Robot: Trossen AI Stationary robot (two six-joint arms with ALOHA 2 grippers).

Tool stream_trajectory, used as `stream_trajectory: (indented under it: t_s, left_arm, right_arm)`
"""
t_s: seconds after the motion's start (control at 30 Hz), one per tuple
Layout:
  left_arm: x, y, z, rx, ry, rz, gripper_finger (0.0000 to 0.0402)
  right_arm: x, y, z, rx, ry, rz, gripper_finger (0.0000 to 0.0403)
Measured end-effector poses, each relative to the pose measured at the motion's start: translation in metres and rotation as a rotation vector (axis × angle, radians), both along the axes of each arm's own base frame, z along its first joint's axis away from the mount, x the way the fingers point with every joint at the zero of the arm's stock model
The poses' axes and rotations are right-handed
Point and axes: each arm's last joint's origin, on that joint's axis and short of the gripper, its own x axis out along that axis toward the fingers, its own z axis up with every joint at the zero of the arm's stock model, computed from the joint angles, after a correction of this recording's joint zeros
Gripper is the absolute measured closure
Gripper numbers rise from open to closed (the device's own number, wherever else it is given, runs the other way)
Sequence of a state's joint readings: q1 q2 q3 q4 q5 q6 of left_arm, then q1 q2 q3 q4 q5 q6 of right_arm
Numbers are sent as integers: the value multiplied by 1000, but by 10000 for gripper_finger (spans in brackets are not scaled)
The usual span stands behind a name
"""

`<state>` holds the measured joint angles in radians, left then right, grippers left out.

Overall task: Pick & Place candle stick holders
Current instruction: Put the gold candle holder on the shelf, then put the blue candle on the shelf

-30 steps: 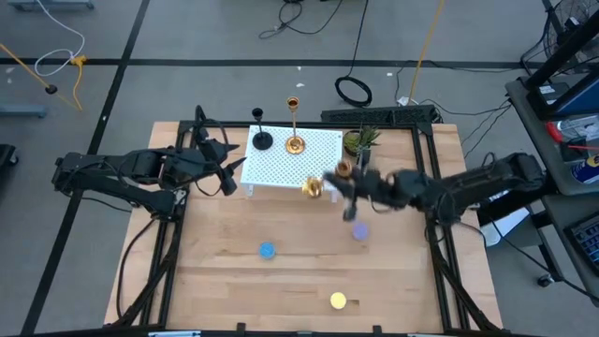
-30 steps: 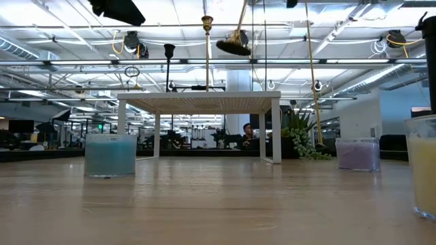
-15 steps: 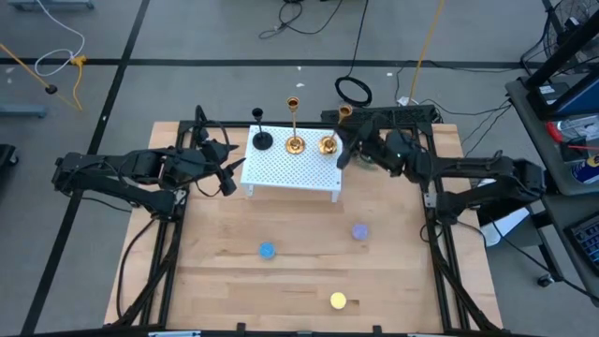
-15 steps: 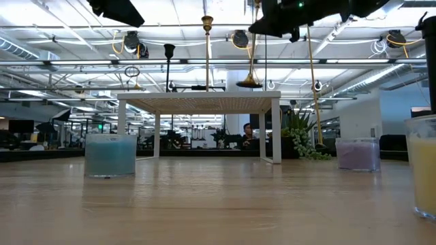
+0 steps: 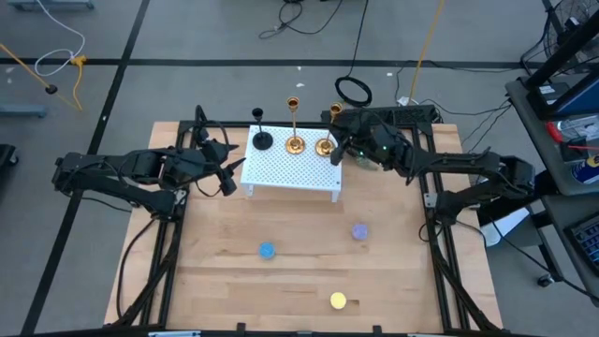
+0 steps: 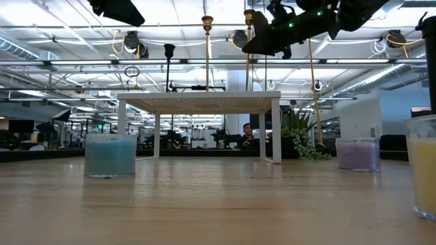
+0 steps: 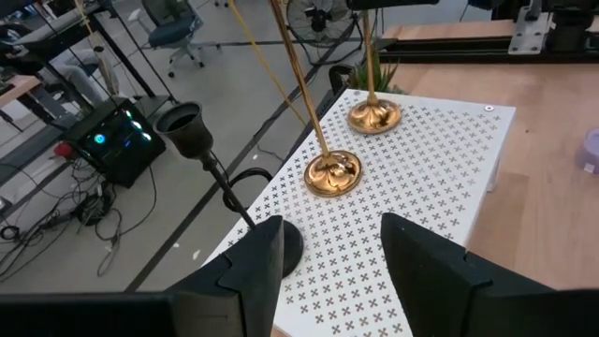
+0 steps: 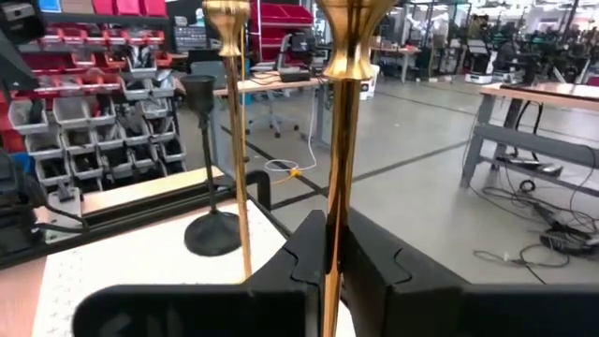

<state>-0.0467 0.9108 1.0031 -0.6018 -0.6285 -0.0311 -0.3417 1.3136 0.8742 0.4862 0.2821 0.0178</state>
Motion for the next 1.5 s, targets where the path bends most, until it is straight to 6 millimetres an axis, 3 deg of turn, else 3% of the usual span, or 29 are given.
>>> stream_trajectory:
  t_s: [0.2, 0.8, 1.03, 1.23, 1.5]
  left_arm:
    - [0, 0, 0, 0, 0, 0, 213]
    - [0, 0, 0, -4, 2, -1, 213]
    - [-3, -4, -10, -105, 87, -115, 213]
    - [0, -15, -37, -161, 163, -253, 213]
    - [10, -46, -100, -219, 87, -533, 213]
  right_arm:
    - [-1, -3, -1, 4, 9, -14, 380]
    - [-1, -3, -1, -22, 26, -14, 273]
    - [-12, 1, 1, 2, 97, -13, 241]
    - [-26, 6, 6, 15, 160, -10, 224]
    - [-33, 11, 6, 115, 161, -13, 220]
